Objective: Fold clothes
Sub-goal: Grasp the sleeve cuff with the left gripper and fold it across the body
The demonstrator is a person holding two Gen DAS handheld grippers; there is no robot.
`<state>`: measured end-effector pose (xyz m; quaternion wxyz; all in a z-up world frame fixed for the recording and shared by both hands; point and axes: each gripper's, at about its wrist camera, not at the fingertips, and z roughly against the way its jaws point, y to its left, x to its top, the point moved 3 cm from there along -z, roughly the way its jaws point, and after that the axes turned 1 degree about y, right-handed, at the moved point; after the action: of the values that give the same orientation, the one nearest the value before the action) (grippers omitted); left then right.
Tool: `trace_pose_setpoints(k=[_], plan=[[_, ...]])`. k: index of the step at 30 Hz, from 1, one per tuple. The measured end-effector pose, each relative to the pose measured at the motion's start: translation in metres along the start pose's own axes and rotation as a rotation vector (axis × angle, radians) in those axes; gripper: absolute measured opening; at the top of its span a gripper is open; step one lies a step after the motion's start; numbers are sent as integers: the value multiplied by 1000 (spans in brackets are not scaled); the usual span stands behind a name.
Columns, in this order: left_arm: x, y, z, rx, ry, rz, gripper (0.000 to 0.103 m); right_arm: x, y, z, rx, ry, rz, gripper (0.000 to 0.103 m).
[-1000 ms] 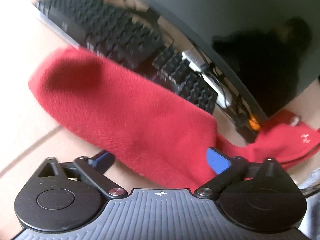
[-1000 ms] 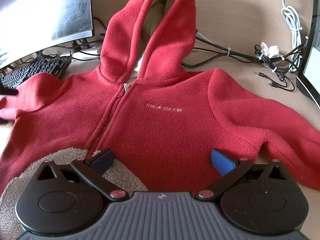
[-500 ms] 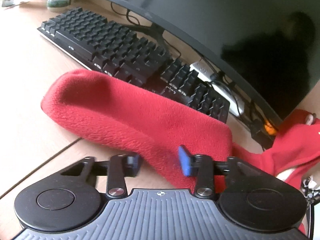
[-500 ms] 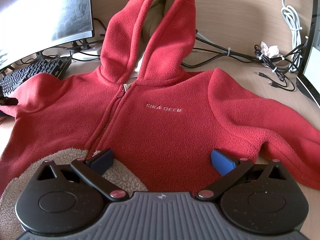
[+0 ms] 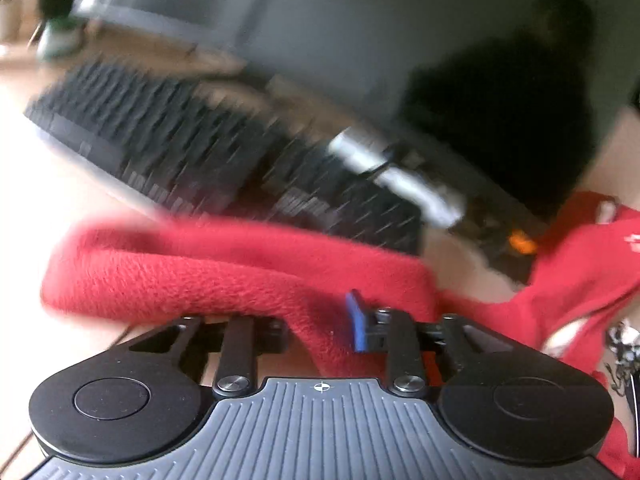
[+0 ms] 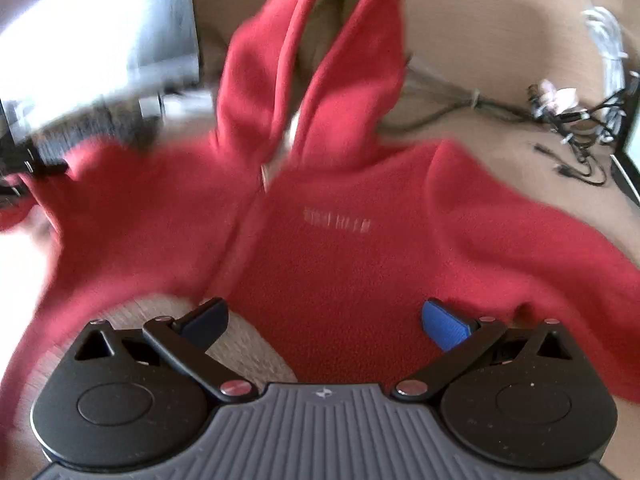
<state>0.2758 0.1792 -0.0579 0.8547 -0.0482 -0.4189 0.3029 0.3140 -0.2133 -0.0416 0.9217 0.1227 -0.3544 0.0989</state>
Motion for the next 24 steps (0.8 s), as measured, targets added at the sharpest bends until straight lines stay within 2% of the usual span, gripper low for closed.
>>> trace_pose_setpoints(k=[2,4,6,7,9,10,12,13,15,17,18,19,20,21,24], plan=[[2,-37,28,-43,-90,-147,24,9,-15,30,18,-85,-61,103],[-12,-90,58,-135,-154,-354,25,15,-33,51,-8,-141,-115,103],[-41,-137,76,-258,-129,-530,26,17,-51,62,-32,-164,-180,103],[-58,-154,78,-310,-87,-599,27,17,-59,66,-40,-171,-214,103],[-95,-184,79,-399,1,-743,40,16,-72,69,-39,-169,-267,103],[-115,-195,76,-417,33,-823,41,14,-76,69,-36,-163,-281,103],[-142,-204,70,-398,80,-932,45,10,-77,66,-28,-150,-278,103],[-147,-203,67,-384,94,-948,47,9,-74,64,-20,-147,-267,103],[-156,-201,62,-355,121,-979,56,8,-68,61,-2,-146,-236,103],[-154,-194,61,-321,115,-991,61,9,-59,57,7,-144,-192,101],[-152,-190,60,-303,110,-997,66,10,-56,51,10,-133,-174,89],[-149,-187,59,-284,105,-1001,68,10,-55,43,21,-106,-166,81],[-146,-182,58,-271,104,-1001,69,11,-55,34,31,-76,-166,67],[-143,-178,57,-256,108,-999,70,10,-56,24,37,-44,-179,60],[-136,-169,51,-204,117,-995,72,8,-54,10,67,-8,-187,55]])
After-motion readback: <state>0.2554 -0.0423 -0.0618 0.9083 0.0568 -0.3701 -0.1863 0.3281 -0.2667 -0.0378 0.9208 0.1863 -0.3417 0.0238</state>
